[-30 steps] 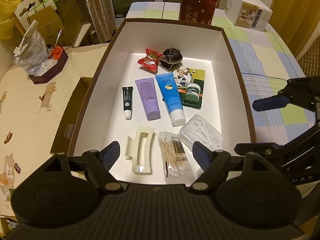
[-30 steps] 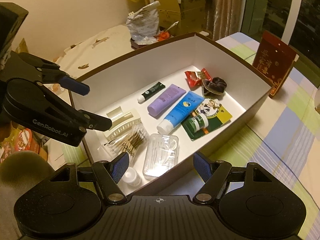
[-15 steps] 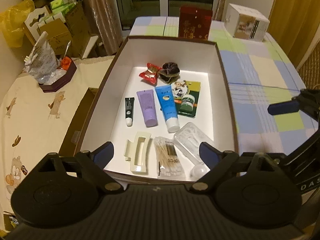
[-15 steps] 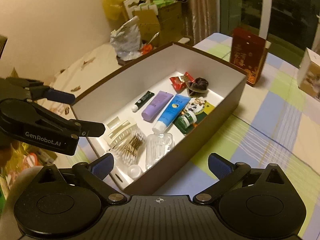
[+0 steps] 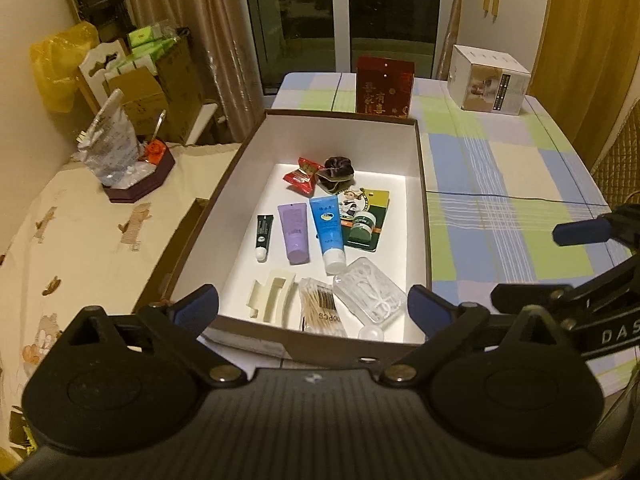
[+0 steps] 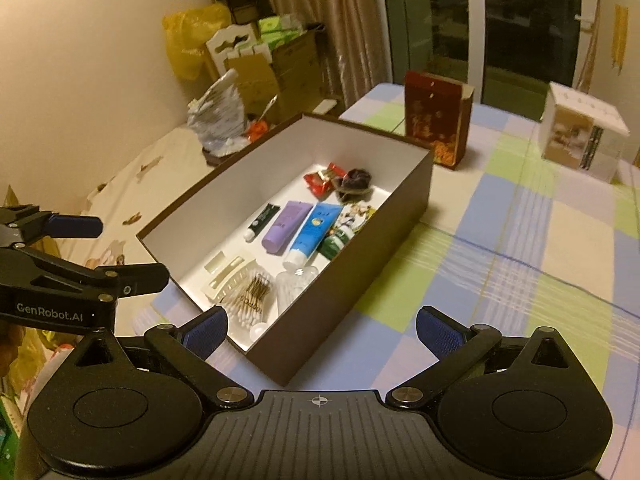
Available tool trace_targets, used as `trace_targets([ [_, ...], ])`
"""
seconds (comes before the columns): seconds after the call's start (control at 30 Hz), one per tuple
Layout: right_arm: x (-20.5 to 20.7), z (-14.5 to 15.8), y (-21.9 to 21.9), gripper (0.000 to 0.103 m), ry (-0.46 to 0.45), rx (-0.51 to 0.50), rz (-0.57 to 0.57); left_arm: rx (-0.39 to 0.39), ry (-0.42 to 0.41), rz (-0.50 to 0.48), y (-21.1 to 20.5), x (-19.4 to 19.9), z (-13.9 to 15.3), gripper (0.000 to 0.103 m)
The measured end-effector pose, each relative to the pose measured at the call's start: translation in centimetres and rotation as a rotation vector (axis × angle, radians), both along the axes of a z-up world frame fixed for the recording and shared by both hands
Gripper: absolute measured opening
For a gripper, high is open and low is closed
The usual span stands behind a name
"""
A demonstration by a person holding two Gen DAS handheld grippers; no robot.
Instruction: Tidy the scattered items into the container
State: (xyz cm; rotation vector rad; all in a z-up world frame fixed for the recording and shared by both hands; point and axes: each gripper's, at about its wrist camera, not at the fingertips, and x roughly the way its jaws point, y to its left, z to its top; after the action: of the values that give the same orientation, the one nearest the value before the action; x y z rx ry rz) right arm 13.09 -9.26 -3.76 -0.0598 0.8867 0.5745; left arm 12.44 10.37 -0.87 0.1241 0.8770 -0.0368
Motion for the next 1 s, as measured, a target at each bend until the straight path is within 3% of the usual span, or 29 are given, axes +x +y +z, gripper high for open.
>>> trace_targets([
  [0.2,-2.4,1.4,-1.3,0.103,-0.081,-0.013,-0.031,0.007,-0.024,0.020,-1.1,-2.5,1.1,0.100],
  [0.5,-4.9,2.3,-3.7,0.103,-0.043,0.054,-0.056,-0.047,0.005,0.048,-3.1,-5.9,2.1,0.099],
  [1.0,-7.0,3.4,-5.2,0.103,-0.097,0.014,-0.047,-0.011,-0.014,0.126,-4.6,-8.8,3.2,0.100],
])
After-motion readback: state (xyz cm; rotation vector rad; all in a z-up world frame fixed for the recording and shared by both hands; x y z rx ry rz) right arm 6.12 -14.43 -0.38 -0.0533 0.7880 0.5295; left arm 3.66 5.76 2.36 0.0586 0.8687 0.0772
